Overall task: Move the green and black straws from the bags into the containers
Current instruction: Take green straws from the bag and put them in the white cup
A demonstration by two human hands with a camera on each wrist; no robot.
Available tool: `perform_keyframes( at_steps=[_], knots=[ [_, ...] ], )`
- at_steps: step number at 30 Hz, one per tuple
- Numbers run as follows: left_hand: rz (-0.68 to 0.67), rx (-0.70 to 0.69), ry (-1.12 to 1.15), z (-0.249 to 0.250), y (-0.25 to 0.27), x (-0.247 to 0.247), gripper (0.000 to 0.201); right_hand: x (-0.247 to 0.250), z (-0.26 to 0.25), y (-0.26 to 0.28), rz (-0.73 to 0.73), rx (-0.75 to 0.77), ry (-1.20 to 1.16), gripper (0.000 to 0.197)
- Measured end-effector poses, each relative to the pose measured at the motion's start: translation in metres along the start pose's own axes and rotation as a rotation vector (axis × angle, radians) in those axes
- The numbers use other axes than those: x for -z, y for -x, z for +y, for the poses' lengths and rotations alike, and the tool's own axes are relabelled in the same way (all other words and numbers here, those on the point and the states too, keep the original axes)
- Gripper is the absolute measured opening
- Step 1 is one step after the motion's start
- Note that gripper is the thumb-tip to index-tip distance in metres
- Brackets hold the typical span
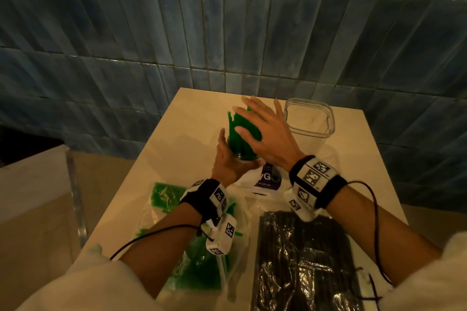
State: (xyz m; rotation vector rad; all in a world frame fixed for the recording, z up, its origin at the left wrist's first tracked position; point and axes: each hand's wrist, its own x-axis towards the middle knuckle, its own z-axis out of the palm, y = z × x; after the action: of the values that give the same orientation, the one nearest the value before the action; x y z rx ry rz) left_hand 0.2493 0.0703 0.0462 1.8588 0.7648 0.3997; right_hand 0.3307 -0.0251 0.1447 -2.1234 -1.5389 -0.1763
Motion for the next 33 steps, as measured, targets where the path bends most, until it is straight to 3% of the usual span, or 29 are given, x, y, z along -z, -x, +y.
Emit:
perform_keyframes(
  at_steps=[3,5,8,11,13,16,20,23,29,33],
  knots=[
    [-0.015,0.046,-0.117,-0.009,0.016,0.012,0.137,0.002,-0.011,0.037,0.174,-0.050,-0.256,0.039],
    [-0.024,0.092,-0.221,-0.025,0.039,0.022,0.125,-0.005,-0.019,0.064,0.135,-0.124,-0.362,0.037],
    [-0.183,0.243,-0.381,-0.064,0.077,0.026,0.111,-0.029,-0.028,0.094,-0.240,-0.272,-0.417,0.026],
    [-0.303,0.355,-0.608,-0.087,0.103,0.018,0.108,-0.066,-0.035,0.108,-0.661,-0.337,-0.270,0.025],
    [-0.303,0.388,-0.592,-0.091,0.111,0.015,0.090,-0.093,-0.039,0.112,-0.758,-0.295,-0.177,0.020],
    [-0.309,0.350,-0.545,-0.100,0.110,0.015,0.065,-0.127,-0.041,0.114,-0.736,-0.217,-0.130,0.020],
    [-0.275,0.183,-0.443,-0.098,0.112,0.018,0.066,-0.148,-0.042,0.118,-0.673,-0.169,-0.156,0.047],
    [-0.247,0.184,-0.423,-0.096,0.114,0.020,0.071,-0.152,-0.044,0.118,-0.642,-0.199,-0.145,0.054],
    [-0.238,0.157,-0.425,-0.087,0.119,0.019,0.059,-0.147,-0.050,0.114,-0.737,-0.236,-0.047,0.039],
    [-0.235,0.161,-0.428,-0.086,0.122,0.020,0.066,-0.146,-0.053,0.116,-0.847,-0.334,-0.082,0.022]
  ],
)
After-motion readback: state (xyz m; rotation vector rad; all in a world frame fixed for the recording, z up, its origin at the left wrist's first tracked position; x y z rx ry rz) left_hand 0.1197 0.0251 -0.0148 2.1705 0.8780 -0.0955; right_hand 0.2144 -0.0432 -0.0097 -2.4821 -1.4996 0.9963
